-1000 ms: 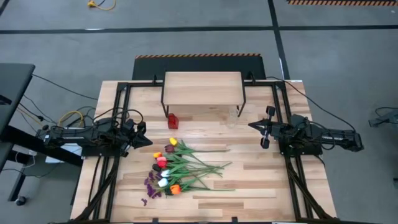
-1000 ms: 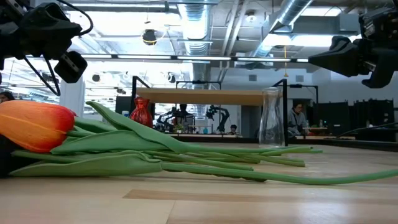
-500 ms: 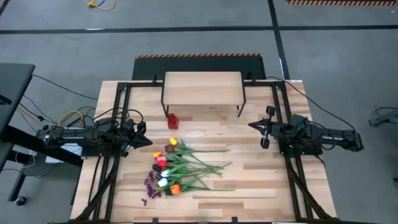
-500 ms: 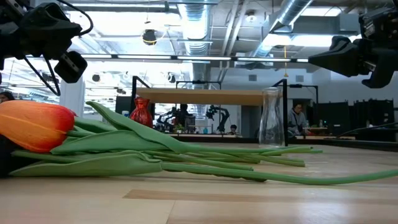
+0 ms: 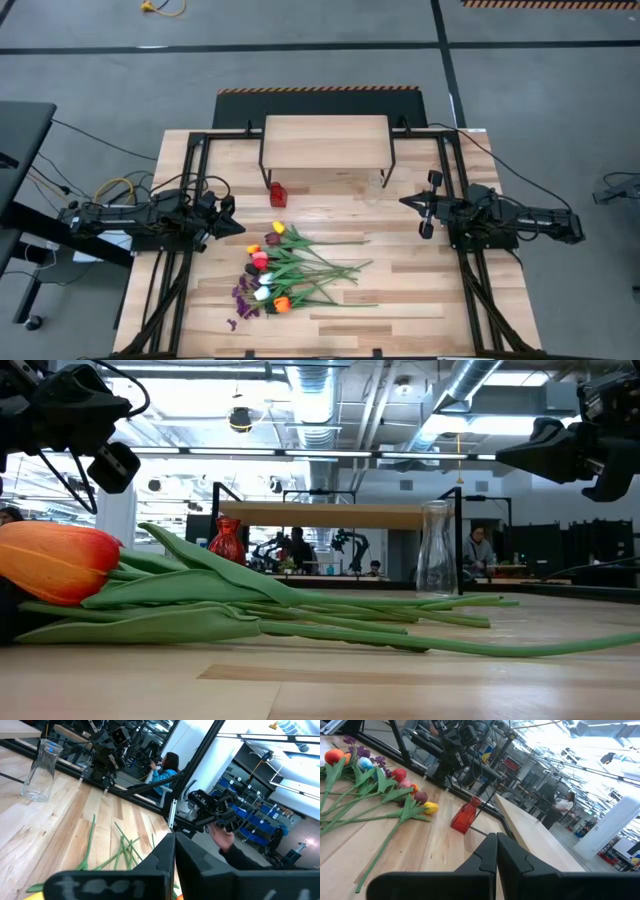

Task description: Pick and place flowers into a vace then onto a shelf

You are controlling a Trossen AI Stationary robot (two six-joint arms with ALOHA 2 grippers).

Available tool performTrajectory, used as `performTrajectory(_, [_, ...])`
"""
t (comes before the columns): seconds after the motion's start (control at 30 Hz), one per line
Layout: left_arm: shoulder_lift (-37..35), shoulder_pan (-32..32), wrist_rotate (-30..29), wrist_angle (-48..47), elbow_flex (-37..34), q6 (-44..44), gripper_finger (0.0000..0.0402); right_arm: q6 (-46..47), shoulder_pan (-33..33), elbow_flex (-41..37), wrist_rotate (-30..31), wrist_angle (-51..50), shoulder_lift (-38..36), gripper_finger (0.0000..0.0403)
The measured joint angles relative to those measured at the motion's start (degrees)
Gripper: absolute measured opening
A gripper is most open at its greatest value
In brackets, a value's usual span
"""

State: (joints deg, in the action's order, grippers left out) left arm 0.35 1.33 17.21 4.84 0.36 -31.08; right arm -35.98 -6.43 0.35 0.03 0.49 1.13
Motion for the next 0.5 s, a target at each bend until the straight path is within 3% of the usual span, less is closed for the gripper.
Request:
performTrajectory(0.23, [0.01, -0.01, -0.09, 0.00, 0.02, -0.01, 0.0000, -4.81, -0.03, -0.01, 0.07, 1.47, -0.02, 0.0000])
performTrajectory(0.37, [-0.01, 0.01, -3.13, 0.07, 0.01, 0.65, 0.0000, -4.92, -0.03, -0.01, 0.07, 0.82, 0.00, 0.0000])
performTrajectory(0.5, [0.01, -0.68, -5.09, 0.09, 0.00, 9.72, 0.0000, -3.44, 0.02, -0.01, -0.17, 1.36, -0.02, 0.0000])
